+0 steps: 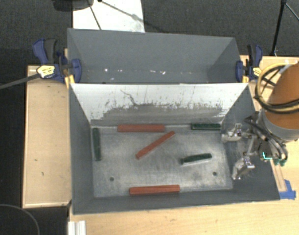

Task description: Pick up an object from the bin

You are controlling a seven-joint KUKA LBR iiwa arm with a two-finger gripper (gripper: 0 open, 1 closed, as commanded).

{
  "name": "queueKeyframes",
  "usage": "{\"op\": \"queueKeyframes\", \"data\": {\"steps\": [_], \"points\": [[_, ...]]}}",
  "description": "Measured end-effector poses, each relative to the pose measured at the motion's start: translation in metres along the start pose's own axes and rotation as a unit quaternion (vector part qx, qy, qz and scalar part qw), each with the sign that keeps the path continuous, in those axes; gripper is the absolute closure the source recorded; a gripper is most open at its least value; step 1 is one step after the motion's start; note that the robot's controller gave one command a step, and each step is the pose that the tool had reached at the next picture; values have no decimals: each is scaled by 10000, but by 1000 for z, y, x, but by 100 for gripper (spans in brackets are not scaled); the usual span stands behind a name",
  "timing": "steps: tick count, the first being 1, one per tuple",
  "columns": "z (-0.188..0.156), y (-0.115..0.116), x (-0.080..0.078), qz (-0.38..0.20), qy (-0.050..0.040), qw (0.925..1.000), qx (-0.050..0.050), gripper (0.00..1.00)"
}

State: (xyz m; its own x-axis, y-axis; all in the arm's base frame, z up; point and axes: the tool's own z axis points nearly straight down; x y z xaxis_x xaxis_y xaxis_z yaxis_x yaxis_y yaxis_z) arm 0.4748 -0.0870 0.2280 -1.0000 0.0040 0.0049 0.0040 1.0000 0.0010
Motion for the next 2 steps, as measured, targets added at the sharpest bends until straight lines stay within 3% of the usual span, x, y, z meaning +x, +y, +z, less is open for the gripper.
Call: {"op": "queueKeyframes", "data": {"steps": [1,2], "points": [[-3,0,-2,-17,-39,10000,7,0],[40,2,-9,-323,-71,9995,14,0]]}}
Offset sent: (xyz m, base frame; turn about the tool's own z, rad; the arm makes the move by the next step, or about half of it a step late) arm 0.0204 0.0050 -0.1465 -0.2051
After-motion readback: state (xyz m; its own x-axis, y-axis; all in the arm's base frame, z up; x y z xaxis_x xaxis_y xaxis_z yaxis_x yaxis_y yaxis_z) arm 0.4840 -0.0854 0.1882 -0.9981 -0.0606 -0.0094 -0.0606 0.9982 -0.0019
